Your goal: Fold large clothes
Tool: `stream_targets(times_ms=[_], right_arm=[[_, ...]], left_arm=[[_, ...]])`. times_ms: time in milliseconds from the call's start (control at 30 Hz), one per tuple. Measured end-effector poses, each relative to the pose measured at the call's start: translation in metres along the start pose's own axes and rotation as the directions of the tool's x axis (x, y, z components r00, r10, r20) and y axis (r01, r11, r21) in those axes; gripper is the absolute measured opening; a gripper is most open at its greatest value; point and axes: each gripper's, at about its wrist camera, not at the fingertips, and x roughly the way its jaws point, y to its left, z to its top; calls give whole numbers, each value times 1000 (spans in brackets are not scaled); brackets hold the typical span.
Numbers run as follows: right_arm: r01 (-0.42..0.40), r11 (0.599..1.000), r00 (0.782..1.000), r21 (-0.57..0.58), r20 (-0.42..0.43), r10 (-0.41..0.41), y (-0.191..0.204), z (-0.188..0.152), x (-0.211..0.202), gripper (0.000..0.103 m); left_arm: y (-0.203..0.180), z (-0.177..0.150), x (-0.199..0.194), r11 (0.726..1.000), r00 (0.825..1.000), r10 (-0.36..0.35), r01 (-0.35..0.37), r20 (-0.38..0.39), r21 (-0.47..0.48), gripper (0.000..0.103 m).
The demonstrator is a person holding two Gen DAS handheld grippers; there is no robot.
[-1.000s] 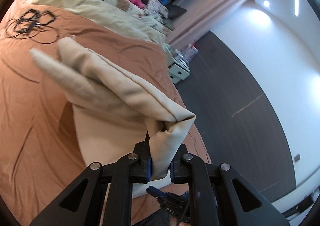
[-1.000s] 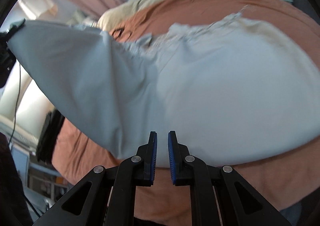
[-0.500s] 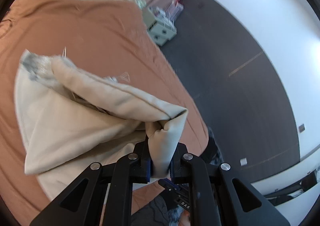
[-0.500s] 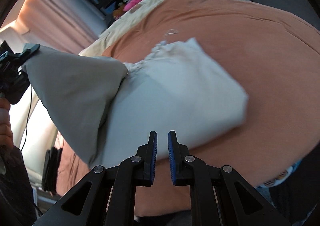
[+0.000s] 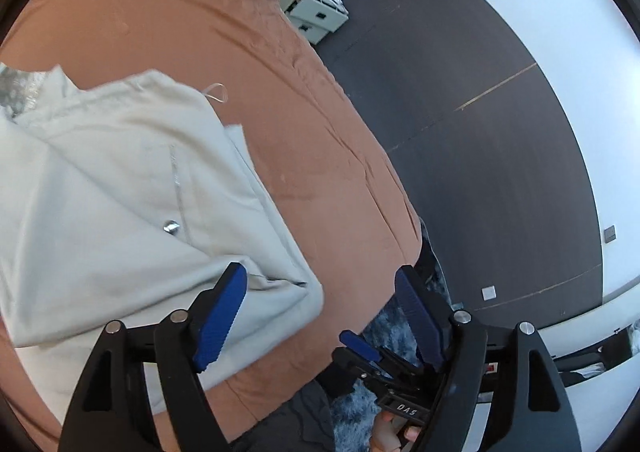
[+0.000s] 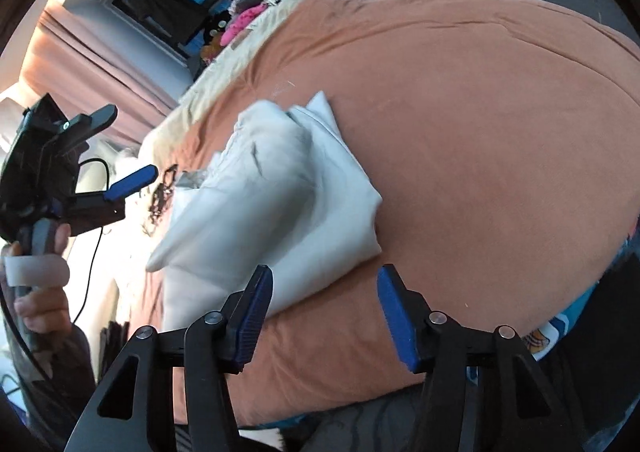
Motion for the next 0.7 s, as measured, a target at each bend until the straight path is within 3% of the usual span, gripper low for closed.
stream_targets(times_ms=[67, 167, 433, 533, 567, 633, 700], right_arm=[[-18, 1000, 1000, -13, -5, 18, 5, 4, 3, 58], [-34, 998, 999, -50, -14, 33, 16, 10, 13, 74], [-40, 999, 997, -1, -66, 40, 8, 29, 66, 75], [-64, 998, 995, 27, -70, 66, 7, 38, 77, 75], [-71, 997, 994, 33, -75, 73, 9, 41, 80, 74], [-65, 997, 994, 44, -91, 68, 11, 44, 87, 61], [-50, 998, 992, 38, -110, 54, 13, 45, 95, 37]], left_arm=[[12, 2, -13, 1000, 999, 27, -27, 19, 0, 77], [34, -5, -29, 997, 996, 77, -76, 51, -19, 77], [118, -40, -79, 969, 971, 212, -194, 110, -155, 77], [145, -57, -93, 948, 953, 274, -246, 127, -200, 77], [157, -64, -96, 938, 946, 298, -266, 127, -221, 77], [175, -76, -99, 925, 940, 318, -279, 125, -256, 77], [191, -90, -98, 915, 938, 326, -281, 119, -289, 77]])
